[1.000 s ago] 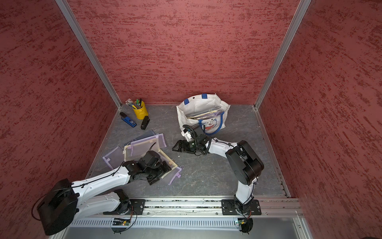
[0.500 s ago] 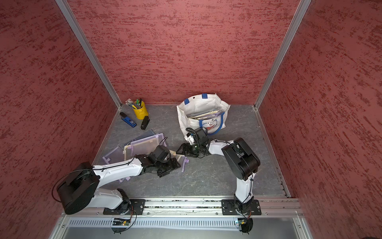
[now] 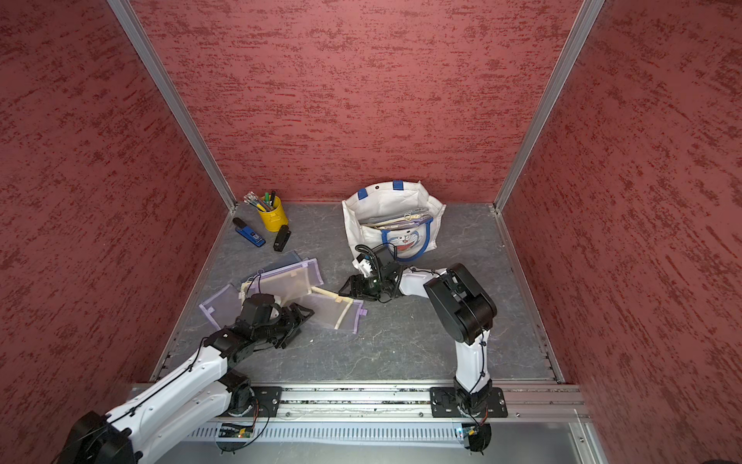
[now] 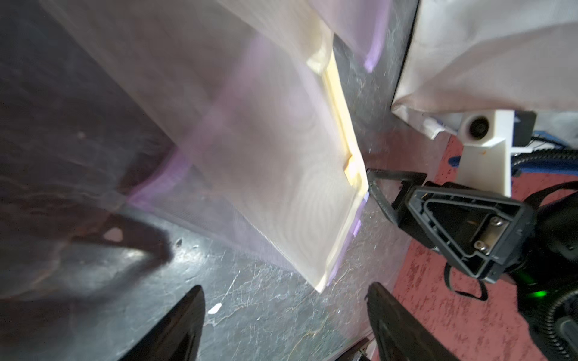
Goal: Put the pencil pouch into the canvas bag
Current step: Pick up the pencil pouch.
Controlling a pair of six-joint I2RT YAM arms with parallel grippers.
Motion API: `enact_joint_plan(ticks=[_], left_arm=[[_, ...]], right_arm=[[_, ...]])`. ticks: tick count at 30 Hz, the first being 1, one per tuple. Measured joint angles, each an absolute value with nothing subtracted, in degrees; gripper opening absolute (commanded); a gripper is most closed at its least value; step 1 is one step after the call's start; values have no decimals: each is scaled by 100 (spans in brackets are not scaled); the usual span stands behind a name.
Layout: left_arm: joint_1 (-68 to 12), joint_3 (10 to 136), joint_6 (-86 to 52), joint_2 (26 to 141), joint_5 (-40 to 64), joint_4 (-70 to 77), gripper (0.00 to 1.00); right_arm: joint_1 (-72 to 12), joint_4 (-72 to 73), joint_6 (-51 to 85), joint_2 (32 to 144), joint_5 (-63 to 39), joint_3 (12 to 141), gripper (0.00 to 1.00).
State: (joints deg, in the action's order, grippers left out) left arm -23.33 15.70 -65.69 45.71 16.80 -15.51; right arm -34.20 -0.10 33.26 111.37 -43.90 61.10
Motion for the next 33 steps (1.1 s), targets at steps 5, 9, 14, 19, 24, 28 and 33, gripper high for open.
enact_joint_plan(ticks=[5,9,14,19,24,28,33], left_arm=[[-2180,1463,-6648,4834,1715,-1155,74],[-2180,1463,-6705,5280,1772,-642,68],[-2180,1468,-6709,5848,1822,-58,63],[-2202,1476,-6676,6246,1852,390,55],[-2324,1629,-6552,6180,1745,467,26],[-2405,1903,-6414,5894,1645,224,0],[-2460,2281,-6311,5210,1531,-766,0]], right_arm=[[-3581,-30,3236,11251,-4353,6187,59],[-3701,-25,3214,11255,-4346,6187,49],[-3844,-23,3216,11255,-4346,6182,41],[-3931,-25,3214,11255,-4351,6182,34],[-3979,-25,3214,11249,-4359,6182,32],[-4005,-64,3214,11098,-4381,6180,34],[-4016,-185,3249,10414,-4344,6134,59]])
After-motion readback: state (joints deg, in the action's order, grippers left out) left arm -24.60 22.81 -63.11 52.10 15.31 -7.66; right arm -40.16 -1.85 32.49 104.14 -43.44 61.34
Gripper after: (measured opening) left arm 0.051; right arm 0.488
